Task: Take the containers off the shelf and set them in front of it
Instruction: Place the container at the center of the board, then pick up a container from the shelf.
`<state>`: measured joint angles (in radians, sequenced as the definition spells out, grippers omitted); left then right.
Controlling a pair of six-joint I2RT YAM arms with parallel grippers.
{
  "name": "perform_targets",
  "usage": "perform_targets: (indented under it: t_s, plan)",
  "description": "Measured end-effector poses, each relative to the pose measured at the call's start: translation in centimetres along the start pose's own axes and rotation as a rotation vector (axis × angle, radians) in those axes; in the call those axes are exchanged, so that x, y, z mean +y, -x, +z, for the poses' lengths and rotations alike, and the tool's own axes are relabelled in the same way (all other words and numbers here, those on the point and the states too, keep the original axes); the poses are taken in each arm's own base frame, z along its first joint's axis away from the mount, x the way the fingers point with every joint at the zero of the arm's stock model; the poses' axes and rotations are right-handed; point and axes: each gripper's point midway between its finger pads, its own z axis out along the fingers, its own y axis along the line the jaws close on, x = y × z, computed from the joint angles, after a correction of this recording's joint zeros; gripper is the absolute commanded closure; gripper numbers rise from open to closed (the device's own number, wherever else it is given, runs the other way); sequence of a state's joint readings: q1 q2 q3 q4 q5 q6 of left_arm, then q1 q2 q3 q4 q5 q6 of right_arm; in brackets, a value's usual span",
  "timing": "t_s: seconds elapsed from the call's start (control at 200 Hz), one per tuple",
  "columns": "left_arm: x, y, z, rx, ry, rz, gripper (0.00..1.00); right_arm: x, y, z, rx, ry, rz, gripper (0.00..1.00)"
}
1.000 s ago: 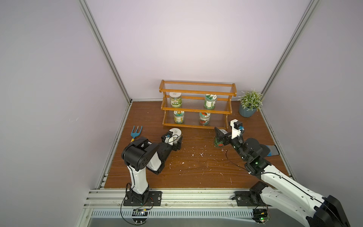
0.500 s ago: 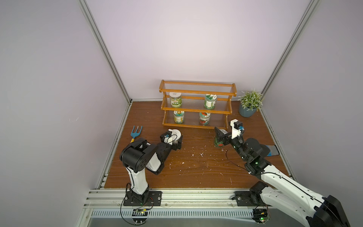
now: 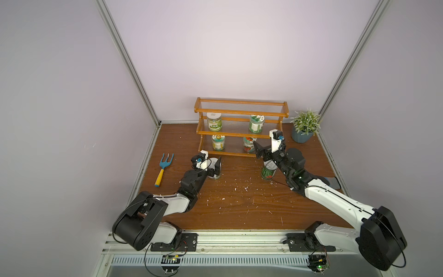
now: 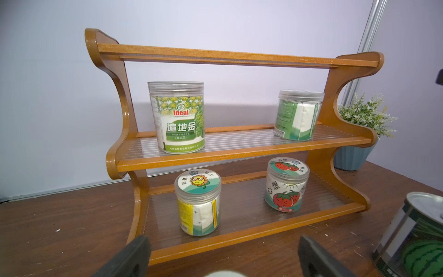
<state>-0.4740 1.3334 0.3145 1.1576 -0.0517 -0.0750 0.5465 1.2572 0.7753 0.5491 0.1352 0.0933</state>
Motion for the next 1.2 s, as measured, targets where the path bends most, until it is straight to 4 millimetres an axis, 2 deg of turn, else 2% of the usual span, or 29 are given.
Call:
perform_targets:
  t_s: [0.225, 0.435, 0.58, 0.711, 0.901, 1.201]
  plan:
    - [-0.9, 3.4, 1.2, 0.062, -0.039, 0.000, 0.01, -3.4, -2.1, 4.0, 0.066, -0.082, -0.004, 0.01]
    - [-1.1, 5.0, 0.8, 0.118, -0.059, -0.024, 0.01, -4.3, -4.2, 6.3, 0.100, -0.096, -0.026, 0.01]
    - [0.1, 4.9, 0.5, 0.154, -0.050, -0.064, 0.01, -4.4, -4.7, 7.4, 0.105, -0.097, -0.035, 0.01]
    - [1.4, 4.0, 0.4, 0.192, -0.021, -0.085, 0.01, -4.4, -3.9, 8.7, 0.079, -0.098, -0.044, 0.01]
    - [1.3, 3.7, 0.3, 0.207, -0.031, -0.115, 0.01, -4.7, -2.7, 10.4, 0.040, -0.105, -0.049, 0.01]
    - [1.7, 3.7, 0.3, 0.207, -0.029, -0.136, 0.01, -5.3, -3.9, 12.8, 0.051, -0.117, -0.049, 0.01]
